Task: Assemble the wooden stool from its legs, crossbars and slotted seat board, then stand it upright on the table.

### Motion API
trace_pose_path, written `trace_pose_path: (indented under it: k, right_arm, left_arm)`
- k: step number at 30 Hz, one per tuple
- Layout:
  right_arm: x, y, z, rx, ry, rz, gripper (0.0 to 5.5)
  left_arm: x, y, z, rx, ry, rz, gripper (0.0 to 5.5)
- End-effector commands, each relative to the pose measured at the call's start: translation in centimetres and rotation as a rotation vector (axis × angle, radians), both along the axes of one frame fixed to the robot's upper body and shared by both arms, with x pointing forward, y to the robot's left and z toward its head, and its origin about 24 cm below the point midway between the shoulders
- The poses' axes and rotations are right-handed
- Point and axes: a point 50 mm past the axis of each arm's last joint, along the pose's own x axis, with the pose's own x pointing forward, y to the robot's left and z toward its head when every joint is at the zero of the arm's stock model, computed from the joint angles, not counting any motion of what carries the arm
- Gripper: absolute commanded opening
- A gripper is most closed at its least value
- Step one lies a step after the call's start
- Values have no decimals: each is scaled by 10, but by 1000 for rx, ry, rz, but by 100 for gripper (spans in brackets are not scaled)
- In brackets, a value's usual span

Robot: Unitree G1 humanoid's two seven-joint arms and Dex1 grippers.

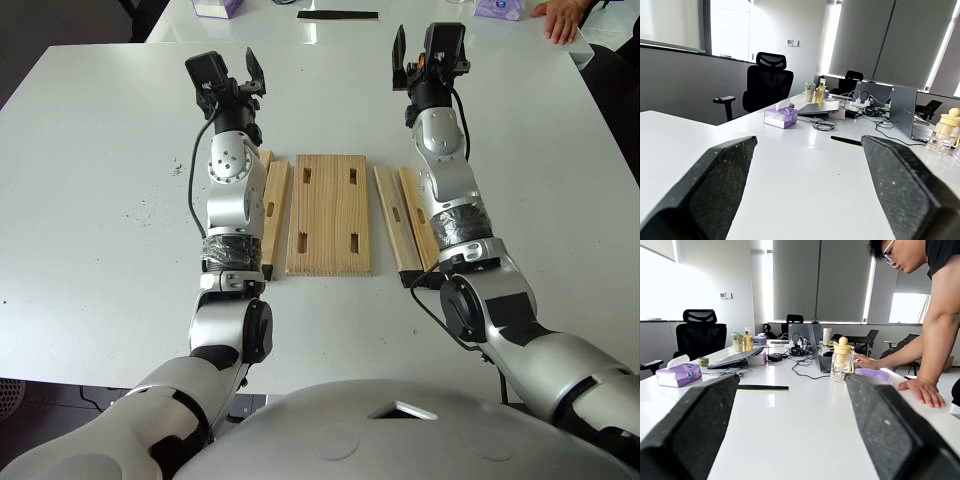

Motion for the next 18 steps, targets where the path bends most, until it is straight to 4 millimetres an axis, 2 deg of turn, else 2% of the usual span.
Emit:
trace_pose_path:
  k: [1, 15, 18]
  right_arm:
    - [2, 3, 1, -9, -2, 18, 388]
    - [-1, 6, -3, 2, -2, 6, 388]
    - [-2, 5, -6, 2, 4, 0, 390]
  left_arm:
    - [2, -7, -1, 5, 2, -5, 389]
    - [5, -16, -2, 44, -1, -53, 389]
    - [2, -18, -2, 87, -10, -37, 362]
